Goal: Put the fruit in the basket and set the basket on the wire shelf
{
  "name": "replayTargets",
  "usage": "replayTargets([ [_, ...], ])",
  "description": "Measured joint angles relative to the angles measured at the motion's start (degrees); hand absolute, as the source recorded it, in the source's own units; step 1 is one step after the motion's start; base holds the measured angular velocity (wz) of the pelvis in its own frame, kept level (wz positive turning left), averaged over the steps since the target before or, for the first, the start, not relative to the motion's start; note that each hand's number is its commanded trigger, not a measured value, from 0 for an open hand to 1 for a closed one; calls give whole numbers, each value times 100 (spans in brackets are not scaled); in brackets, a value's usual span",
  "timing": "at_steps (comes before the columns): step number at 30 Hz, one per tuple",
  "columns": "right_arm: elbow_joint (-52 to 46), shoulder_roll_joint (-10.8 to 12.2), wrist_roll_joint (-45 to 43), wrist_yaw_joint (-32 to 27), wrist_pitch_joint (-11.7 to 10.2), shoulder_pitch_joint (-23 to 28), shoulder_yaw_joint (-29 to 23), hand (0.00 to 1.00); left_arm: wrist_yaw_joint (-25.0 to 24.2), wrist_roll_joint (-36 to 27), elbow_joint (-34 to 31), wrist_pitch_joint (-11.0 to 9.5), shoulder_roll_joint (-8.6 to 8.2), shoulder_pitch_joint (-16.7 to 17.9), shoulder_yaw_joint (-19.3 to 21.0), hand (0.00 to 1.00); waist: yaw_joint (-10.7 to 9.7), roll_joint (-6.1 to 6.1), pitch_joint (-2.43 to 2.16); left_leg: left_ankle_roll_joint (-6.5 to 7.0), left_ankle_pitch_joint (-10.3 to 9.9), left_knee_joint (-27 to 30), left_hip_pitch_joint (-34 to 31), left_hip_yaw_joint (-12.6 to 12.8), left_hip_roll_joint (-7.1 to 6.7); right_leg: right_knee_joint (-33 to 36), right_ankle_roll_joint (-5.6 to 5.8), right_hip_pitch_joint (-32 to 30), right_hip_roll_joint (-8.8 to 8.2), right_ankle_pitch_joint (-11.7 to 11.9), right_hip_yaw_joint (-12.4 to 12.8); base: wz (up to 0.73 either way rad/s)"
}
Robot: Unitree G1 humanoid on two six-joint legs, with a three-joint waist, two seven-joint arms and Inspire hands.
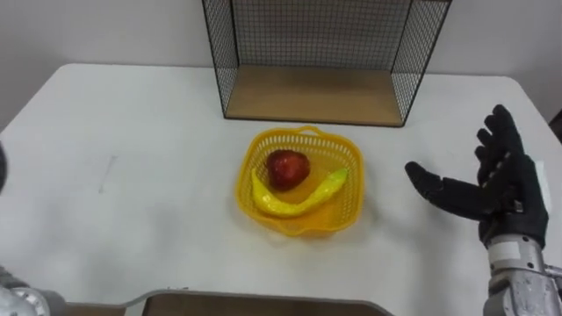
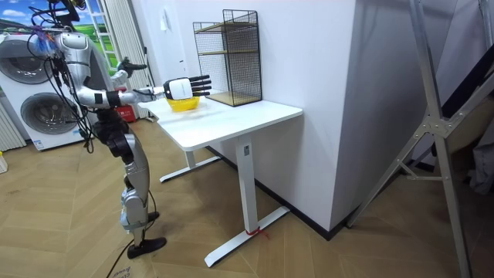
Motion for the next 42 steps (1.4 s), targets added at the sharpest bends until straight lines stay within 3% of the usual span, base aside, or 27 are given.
replayTargets([
  [4, 425, 31, 398, 303, 20, 8, 338, 0, -1106, -961, 832, 22, -15, -62, -748, 0, -67, -80, 15, 1, 0, -25, 80, 75, 9, 4, 0, 3, -1, 0, 61, -9],
  [9, 867, 82, 1081, 578, 20, 6, 616, 0, -2031, -1828, 1406, 127, -11, -62, -1201, 0, -146, -237, 32, 1, 0, -28, 83, 152, 22, 6, -2, 8, 5, 4, 136, -8],
  [15, 913, 152, 1696, 1045, 20, -11, 719, 0, -2982, -2379, 1777, 148, -15, -78, -1354, 0, -254, -101, 53, 4, -2, -37, 78, 201, 34, 13, 4, -11, 17, 29, 192, -5],
  [18, 1046, 164, 2223, 1171, 24, -56, 907, 0, -3323, -2695, 1908, 238, -17, -86, -1383, 0, -294, -16, 12, 3, -2, -22, 92, 222, 43, 40, 1, -29, 20, 31, 212, -3],
  [21, 1069, 183, 2433, 1198, 29, -61, 1011, 0, -3676, -2781, 2009, 330, -14, -97, -1391, 0, -290, 7, 12, 7, 1, -21, 109, 247, 41, 87, 2, -56, 15, 30, 242, -3],
  [26, 1093, 238, 2645, 1336, 42, -64, 1121, 0, -3927, -2780, 2159, 345, 25, -155, -1351, 0, -269, -56, 32, 9, 1, -38, 164, 304, 39, 96, 5, -57, 15, 28, 306, -6],
  [31, 1096, 250, 2687, 1385, 142, -64, 1123, 0, -4008, -2778, 2173, 354, 37, -158, -1323, 0, -261, -88, 21, 12, 1, -43, 175, 356, 38, 96, 8, -76, 18, 26, 373, -4],
  [42, 1096, 277, 2661, 1390, 144, -64, 1293, 0, -4202, -2748, 2174, 370, 39, -157, -1324, 0, -261, -103, 24, 14, 3, -37, 164, 383, 38, 96, 9, -63, 20, 26, 408, 0],
])
